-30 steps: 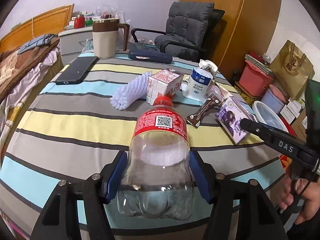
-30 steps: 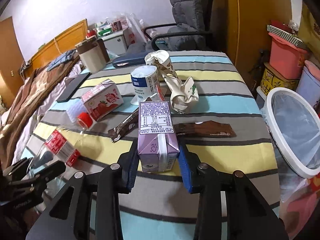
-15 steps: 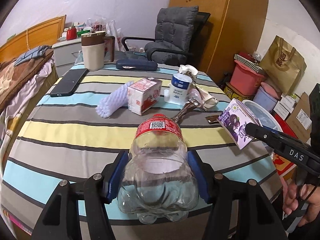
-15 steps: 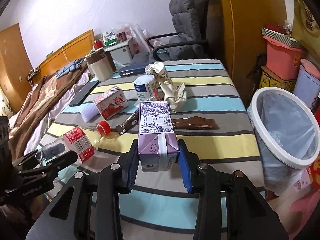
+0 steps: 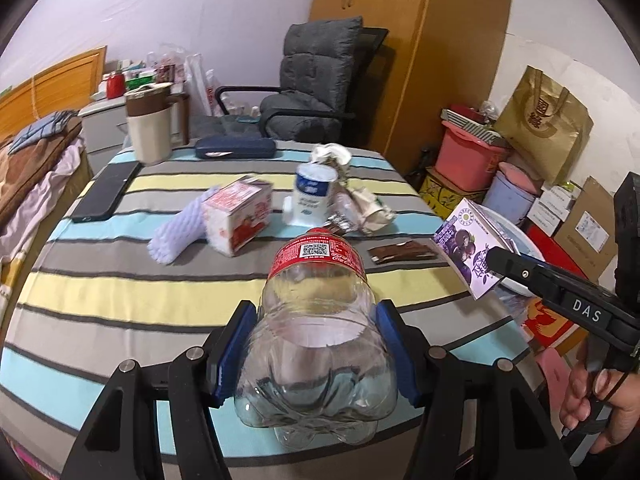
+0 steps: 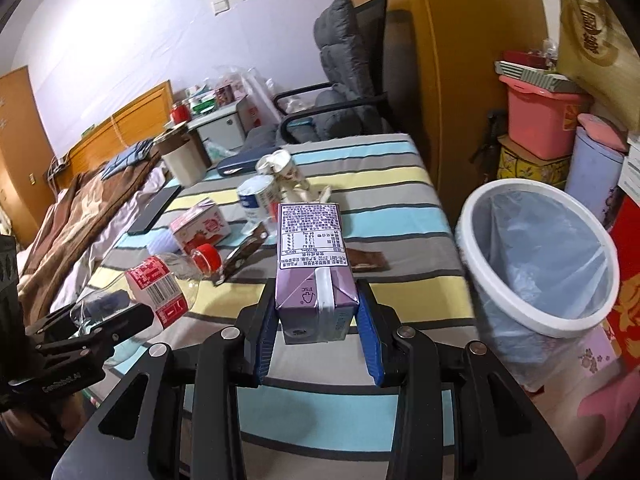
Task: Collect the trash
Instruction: 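Carry the bottle and purple carton over the bin and open both grippers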
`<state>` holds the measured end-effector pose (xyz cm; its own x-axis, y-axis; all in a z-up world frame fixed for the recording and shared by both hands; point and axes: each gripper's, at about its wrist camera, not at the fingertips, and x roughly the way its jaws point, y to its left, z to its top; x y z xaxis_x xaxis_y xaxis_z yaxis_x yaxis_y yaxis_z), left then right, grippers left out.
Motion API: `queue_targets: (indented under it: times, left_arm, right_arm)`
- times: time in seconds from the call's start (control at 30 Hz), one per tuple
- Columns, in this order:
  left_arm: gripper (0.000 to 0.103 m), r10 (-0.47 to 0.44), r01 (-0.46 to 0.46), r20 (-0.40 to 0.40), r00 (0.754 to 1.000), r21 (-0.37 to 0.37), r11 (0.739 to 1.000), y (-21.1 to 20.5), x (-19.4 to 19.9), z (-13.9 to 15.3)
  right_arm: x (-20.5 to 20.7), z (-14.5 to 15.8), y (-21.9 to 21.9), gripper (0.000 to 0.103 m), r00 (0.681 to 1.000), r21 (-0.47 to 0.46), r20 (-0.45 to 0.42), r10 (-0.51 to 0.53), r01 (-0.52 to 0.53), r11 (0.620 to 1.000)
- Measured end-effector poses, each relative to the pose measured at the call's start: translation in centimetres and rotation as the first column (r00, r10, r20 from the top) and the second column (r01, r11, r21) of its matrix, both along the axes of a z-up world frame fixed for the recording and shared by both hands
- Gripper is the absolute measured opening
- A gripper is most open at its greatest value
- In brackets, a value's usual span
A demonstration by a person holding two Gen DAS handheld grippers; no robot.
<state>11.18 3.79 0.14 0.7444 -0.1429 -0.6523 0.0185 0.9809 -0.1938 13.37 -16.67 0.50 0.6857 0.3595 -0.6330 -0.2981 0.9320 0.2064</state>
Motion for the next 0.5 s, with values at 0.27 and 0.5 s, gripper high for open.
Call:
queue_targets:
  times: [0.27,0.5]
  left_arm:
    - [0.062,-0.078,0.078,0.019,0.997,-0.002,0.997,-3.6,2.3,0.9]
    - [0.062,-0.152,0.152,0.031,0.988,0.001,0.988,-6.9,4.4,1.8]
  right_arm:
    - [0.1,0.3,-3.0,0.039,0.997,0.001,0.011,-0.075,0.075,0.997]
    - [0.2,0.5,-6.2,0.039,0.988,0.000,0.020,-0.151,0.151,0.988]
